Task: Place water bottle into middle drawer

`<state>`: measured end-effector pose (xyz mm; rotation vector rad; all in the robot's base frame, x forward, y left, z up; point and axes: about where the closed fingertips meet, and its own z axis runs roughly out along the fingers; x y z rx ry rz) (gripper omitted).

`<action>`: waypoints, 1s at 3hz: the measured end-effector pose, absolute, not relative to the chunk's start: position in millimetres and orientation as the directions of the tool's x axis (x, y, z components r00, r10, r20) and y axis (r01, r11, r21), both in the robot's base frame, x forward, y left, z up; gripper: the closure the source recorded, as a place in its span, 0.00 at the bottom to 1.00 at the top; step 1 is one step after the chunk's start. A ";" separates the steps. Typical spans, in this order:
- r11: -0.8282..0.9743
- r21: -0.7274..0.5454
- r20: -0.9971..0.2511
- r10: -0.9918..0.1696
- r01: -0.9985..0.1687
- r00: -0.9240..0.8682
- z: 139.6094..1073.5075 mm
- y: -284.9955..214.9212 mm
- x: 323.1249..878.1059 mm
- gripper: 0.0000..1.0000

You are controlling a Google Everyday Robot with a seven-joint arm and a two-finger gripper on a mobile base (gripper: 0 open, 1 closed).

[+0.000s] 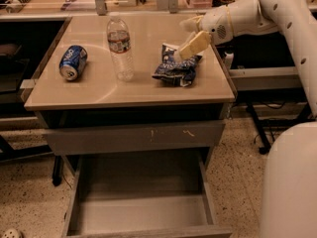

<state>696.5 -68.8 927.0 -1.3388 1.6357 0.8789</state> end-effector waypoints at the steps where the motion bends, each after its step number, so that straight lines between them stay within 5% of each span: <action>1: 0.178 0.025 -0.921 -0.379 -0.984 -0.092 923.2 -66.3 697.8 0.00; 3: 0.138 0.098 -0.918 -0.370 -0.986 -0.143 902.8 -23.5 717.7 0.00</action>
Offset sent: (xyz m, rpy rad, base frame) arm 0.0286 0.0366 -0.0201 0.0616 0.0715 0.0241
